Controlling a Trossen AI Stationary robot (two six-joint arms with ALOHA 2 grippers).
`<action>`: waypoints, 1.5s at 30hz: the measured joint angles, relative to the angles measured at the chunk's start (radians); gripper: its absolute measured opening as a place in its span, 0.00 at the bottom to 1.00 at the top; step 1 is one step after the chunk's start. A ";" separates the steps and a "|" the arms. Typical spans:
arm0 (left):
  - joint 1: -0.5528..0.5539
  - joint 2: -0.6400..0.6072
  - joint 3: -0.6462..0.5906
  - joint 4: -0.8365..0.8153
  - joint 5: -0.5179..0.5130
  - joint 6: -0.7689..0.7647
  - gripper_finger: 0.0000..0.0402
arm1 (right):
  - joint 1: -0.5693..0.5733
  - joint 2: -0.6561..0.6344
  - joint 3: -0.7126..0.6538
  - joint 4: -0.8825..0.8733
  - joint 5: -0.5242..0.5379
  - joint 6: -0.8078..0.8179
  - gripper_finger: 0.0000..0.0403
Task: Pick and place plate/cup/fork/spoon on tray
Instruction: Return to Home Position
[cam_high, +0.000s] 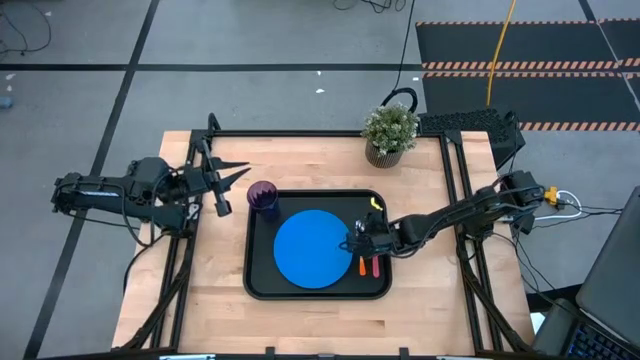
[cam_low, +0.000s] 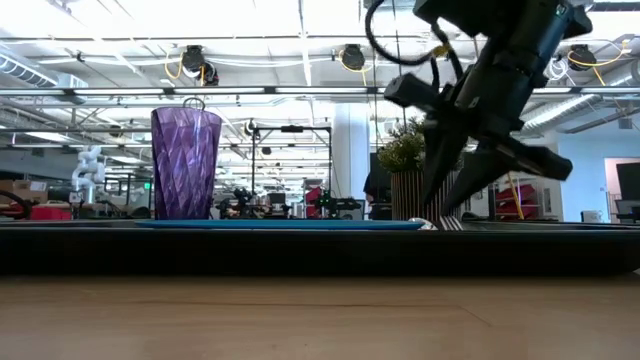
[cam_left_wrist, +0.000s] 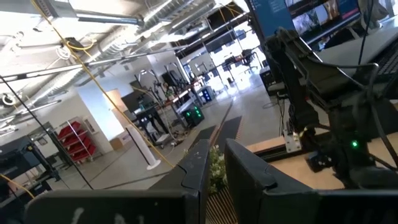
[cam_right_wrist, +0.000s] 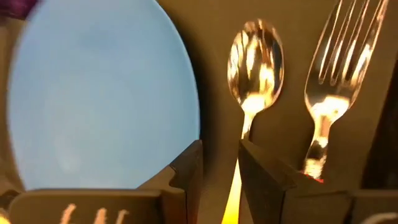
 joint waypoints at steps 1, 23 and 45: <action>0.000 0.000 0.000 -0.003 0.000 0.000 0.14 | 0.000 -0.016 0.000 -0.009 0.012 -0.013 0.23; 0.000 -0.015 0.000 -0.133 0.000 -0.221 0.14 | -0.001 -0.339 -0.001 -0.146 0.317 -0.920 0.23; 0.000 -0.354 0.000 -0.495 -0.001 -0.504 0.14 | 0.033 -0.816 -0.126 0.016 0.113 -1.513 0.23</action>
